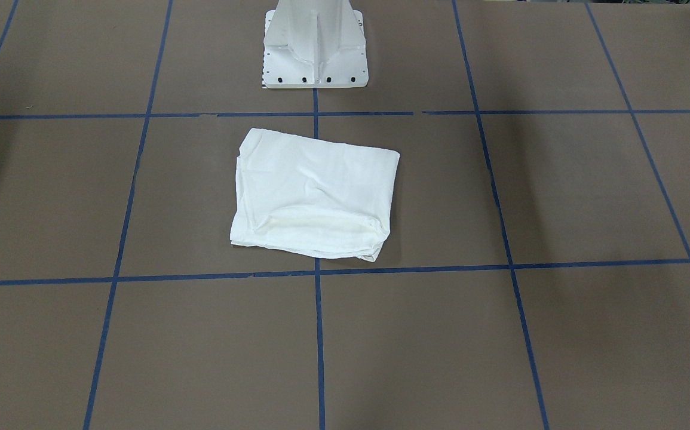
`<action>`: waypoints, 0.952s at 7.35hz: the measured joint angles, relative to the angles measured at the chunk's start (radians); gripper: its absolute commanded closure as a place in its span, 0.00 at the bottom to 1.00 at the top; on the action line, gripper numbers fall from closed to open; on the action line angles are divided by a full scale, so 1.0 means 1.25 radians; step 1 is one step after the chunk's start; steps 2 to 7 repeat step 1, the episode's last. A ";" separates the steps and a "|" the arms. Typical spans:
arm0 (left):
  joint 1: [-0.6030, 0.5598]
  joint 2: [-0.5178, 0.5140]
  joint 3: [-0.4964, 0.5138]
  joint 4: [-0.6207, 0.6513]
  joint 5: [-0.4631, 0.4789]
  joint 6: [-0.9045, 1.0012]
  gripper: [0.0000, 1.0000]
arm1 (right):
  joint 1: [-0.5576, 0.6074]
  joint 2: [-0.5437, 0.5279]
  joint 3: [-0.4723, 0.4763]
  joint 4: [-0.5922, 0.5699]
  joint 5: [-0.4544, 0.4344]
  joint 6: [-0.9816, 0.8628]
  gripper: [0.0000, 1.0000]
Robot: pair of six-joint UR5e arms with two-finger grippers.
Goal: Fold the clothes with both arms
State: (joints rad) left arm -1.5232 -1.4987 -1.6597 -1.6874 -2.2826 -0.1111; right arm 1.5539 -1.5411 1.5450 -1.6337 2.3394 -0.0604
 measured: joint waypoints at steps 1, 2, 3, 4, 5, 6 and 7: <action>0.000 0.000 0.000 0.000 0.000 0.000 0.00 | 0.000 0.000 0.000 0.000 0.001 0.000 0.00; 0.000 0.000 0.000 0.000 0.000 0.000 0.00 | 0.000 0.000 0.000 0.000 0.001 0.000 0.00; 0.000 0.000 0.000 0.000 0.000 0.000 0.00 | 0.000 0.000 0.000 0.000 0.001 0.000 0.00; 0.000 0.000 0.000 0.000 0.000 0.000 0.00 | 0.000 0.000 0.000 0.000 0.001 0.000 0.00; 0.000 0.000 0.000 0.000 0.000 0.000 0.00 | 0.000 0.000 0.000 0.000 0.001 0.000 0.00; 0.000 0.000 0.000 0.000 0.000 0.000 0.00 | 0.000 0.000 0.000 0.000 0.001 0.000 0.00; 0.000 0.000 0.000 0.000 0.000 0.000 0.00 | 0.000 0.000 0.000 0.000 0.001 0.000 0.00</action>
